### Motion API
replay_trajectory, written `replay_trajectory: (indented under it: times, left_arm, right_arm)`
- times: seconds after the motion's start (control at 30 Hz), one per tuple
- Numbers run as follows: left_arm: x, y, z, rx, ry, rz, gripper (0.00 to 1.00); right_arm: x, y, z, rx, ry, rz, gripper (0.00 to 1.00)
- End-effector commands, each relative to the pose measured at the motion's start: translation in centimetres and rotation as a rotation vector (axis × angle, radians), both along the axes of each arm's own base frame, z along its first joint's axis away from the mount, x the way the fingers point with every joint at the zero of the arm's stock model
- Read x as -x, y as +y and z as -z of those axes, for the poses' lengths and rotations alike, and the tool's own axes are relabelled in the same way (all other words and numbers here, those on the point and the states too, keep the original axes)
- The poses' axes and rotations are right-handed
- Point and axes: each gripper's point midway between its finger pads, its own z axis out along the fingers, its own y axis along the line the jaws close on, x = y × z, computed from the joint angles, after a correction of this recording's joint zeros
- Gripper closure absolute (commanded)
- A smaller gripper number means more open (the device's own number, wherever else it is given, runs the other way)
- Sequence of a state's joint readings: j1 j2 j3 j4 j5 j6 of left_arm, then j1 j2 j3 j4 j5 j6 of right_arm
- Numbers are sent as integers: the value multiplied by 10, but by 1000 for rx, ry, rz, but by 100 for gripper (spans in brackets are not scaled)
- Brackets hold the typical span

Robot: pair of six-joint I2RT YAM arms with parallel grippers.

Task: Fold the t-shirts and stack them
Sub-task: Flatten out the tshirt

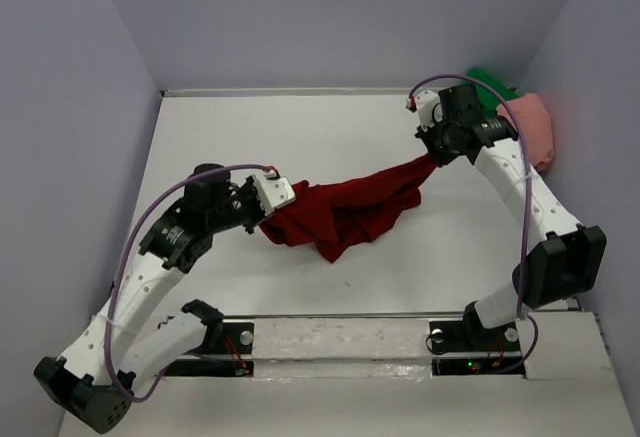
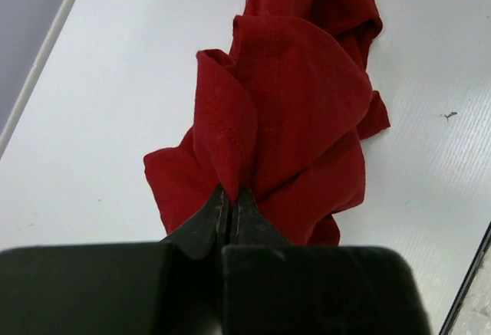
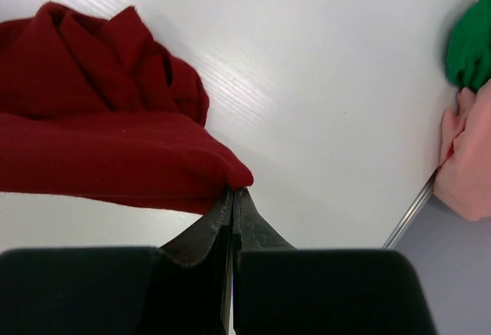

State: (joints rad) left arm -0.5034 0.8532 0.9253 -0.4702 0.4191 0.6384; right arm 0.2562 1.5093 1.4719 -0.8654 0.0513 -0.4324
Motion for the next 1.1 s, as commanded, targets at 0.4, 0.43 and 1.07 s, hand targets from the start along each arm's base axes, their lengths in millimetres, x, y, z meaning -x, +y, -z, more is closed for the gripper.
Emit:
replay_trajectory:
  times: [0.4, 0.43, 1.07]
  left_arm:
    - [-6, 42, -70, 11, -226, -160, 100]
    - [-9, 44, -74, 12, -237, -173, 100]
    - [-50, 80, -127, 66, -367, -439, 100]
  right_arm:
    - [-42, -14, -111, 15, -305, 66, 100]
    - [-42, -15, -123, 14, -331, 67, 100]
    - [-1, -28, -272, -78, -683, 87, 100]
